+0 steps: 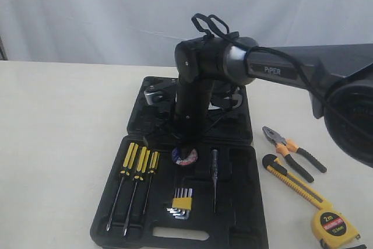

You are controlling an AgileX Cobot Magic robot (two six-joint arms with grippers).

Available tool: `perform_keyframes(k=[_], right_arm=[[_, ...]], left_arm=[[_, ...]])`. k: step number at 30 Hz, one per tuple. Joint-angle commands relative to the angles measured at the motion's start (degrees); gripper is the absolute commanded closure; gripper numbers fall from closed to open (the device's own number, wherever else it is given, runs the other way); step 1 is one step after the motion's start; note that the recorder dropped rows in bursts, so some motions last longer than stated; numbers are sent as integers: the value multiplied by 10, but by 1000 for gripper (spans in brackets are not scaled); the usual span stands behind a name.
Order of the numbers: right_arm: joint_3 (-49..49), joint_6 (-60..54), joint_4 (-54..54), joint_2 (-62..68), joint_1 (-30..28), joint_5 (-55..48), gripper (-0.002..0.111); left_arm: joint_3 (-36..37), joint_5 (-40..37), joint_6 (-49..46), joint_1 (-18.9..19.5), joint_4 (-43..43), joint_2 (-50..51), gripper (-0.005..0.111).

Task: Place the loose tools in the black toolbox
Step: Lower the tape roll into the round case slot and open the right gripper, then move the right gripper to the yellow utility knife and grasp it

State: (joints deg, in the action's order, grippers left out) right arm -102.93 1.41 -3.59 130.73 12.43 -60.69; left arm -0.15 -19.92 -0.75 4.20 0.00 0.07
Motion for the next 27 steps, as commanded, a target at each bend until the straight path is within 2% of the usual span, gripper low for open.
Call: perform_keyframes(k=[1, 20, 23, 27], right_arm=[[-14, -7, 4, 3, -3, -12, 109], [-7, -37, -14, -126, -3, -93, 109], [53, -39, -41, -173, -22, -93, 109], [203, -47, -63, -281, -90, -74, 109]], left_arm=[[1, 3, 3, -3, 0, -1, 107], [1, 3, 3, -3, 0, -1, 107], [1, 3, 3, -3, 0, -1, 107], [1, 3, 3, -3, 0, -1, 107]])
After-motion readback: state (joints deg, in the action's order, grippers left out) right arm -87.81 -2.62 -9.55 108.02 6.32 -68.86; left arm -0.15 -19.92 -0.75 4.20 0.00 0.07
